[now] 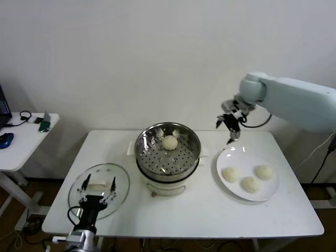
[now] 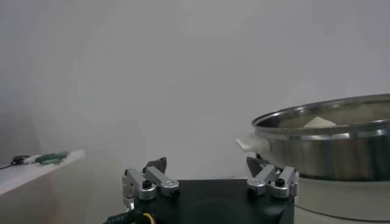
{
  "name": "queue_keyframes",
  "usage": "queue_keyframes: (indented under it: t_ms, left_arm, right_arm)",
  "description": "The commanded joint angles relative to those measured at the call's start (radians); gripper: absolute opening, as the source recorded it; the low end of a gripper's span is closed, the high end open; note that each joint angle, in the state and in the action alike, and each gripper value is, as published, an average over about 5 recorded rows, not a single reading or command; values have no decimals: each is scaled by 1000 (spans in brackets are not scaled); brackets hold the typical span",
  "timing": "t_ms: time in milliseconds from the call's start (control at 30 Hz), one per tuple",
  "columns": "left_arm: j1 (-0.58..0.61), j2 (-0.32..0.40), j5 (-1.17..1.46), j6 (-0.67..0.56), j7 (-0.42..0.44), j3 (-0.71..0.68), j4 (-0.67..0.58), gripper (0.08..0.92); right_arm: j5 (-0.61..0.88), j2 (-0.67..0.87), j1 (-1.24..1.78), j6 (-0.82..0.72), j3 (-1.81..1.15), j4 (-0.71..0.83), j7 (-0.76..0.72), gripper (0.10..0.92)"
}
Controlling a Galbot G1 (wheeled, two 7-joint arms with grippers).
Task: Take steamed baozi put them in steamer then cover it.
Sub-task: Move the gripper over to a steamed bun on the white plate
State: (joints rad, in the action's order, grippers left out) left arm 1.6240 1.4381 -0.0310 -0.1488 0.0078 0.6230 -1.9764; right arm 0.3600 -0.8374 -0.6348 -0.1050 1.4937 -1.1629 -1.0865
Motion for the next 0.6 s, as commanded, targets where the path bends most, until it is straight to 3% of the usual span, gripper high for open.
queue_keyframes:
  t_ms: [33,333,600]
  left_arm:
    - [1,3,-1,11,-9,-1,-1,823]
    - [4,4,-1,23,-15,11,3,823]
    - [10,6,-5,22,-16,15,6,823]
  right_arm:
    - [-54,131,250,-107,-107,45,17,823]
    - [-146,25,430,-61,-275,213,30,823]
    - [-125,-16,441,-67,-280,219,28,823]
